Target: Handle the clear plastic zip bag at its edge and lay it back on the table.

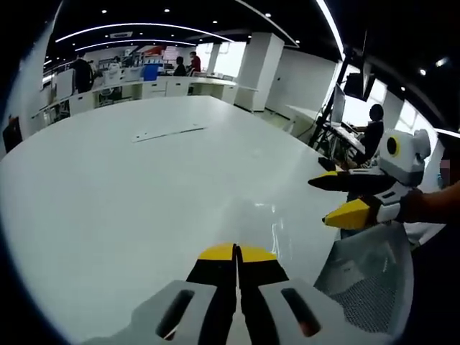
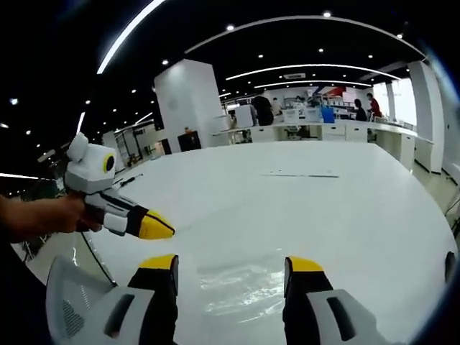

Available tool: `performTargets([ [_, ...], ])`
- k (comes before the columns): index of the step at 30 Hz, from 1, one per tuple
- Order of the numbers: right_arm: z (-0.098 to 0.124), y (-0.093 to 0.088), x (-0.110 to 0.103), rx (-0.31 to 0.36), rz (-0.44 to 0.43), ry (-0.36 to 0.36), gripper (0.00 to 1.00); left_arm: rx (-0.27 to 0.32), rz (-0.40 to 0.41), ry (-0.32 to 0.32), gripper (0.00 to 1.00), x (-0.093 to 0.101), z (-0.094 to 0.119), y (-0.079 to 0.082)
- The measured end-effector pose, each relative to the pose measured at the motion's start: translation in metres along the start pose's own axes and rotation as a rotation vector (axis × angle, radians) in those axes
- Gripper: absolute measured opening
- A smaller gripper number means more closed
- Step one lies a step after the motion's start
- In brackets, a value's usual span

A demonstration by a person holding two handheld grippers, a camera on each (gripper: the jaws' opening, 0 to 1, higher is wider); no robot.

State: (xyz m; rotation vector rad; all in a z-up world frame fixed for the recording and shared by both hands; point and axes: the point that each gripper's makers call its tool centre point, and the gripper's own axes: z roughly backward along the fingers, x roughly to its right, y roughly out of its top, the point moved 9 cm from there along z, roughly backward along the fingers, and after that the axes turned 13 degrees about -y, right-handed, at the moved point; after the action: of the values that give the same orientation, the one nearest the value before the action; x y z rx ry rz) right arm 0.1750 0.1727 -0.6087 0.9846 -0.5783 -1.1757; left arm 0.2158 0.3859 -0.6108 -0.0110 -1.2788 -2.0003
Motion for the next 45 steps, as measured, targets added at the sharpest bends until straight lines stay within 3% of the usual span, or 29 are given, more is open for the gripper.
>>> performTargets([
  [21,-0.011,0.003,-0.015,-0.003,-0.086,0.037,0.50,-0.030,-0.046,-0.044,0.00,0.029,-0.007,-0.003],
  [29,-0.016,0.002,-0.020,-0.021,-0.119,0.048,0.42,-0.025,-0.048,-0.067,0.00,0.033,-0.007,-0.001],
  [33,-0.019,-0.001,-0.021,-0.051,-0.145,0.053,0.42,-0.026,-0.044,-0.074,0.00,0.037,-0.010,-0.002],
  [45,-0.015,-0.006,-0.019,-0.052,-0.134,0.043,0.42,-0.057,-0.042,-0.074,0.00,0.035,-0.010,-0.012],
])
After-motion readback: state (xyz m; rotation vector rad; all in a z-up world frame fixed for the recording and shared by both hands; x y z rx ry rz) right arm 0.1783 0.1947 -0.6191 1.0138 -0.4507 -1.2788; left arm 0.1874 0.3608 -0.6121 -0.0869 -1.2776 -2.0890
